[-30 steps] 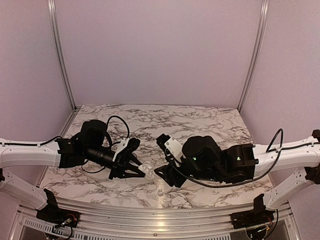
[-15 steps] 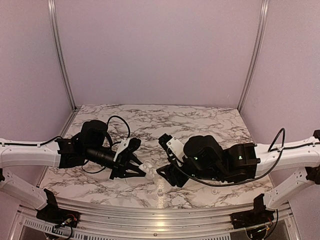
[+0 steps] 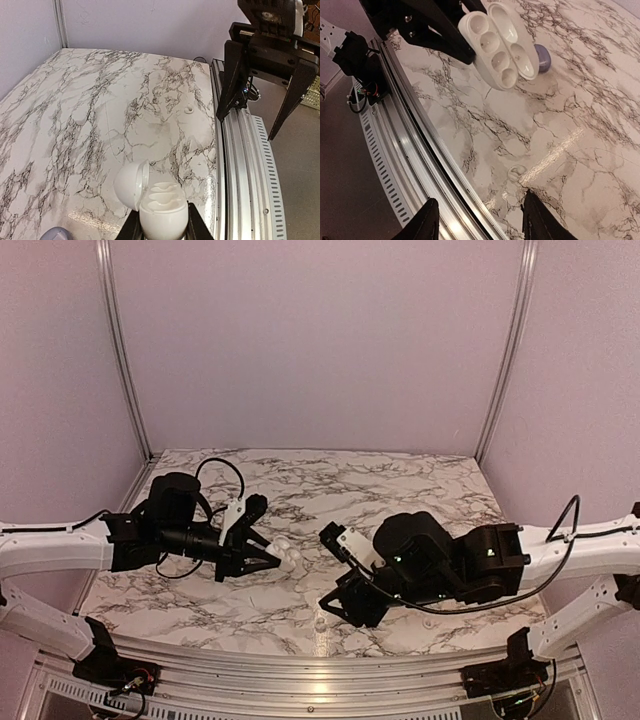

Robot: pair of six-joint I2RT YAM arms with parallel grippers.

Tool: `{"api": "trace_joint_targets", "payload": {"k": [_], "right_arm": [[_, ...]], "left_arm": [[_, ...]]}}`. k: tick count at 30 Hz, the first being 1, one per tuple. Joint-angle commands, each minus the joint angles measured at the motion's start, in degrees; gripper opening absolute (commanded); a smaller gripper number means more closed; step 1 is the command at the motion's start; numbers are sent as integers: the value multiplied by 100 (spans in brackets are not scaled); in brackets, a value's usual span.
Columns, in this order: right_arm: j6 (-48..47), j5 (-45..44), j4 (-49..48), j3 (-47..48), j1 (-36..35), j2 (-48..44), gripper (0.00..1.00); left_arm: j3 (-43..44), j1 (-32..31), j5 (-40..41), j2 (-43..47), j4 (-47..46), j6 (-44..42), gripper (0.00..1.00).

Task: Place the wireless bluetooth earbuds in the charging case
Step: Pick up the left earbud from the center of the board.

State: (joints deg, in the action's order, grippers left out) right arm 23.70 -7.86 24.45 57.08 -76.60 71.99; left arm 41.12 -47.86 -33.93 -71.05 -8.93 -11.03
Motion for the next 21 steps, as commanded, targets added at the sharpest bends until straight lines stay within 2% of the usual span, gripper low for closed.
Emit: {"api": "trace_joint_targets", "payload": {"k": [1, 10, 15, 21], "right_arm": [[-183, -69, -126, 59, 14, 779, 49], [257, -6, -71, 1026, 48, 2959, 40], [313, 59, -132, 1212, 82, 3503, 38], [371, -345, 121, 1242, 86, 3569, 37]], "left_arm": [[-109, 116, 221, 229, -144, 133, 0], [-338, 548, 351, 539, -186, 195, 0], [-350, 628, 374, 524, -206, 234, 0], [-350, 637, 359, 502, -206, 233, 0]]}}
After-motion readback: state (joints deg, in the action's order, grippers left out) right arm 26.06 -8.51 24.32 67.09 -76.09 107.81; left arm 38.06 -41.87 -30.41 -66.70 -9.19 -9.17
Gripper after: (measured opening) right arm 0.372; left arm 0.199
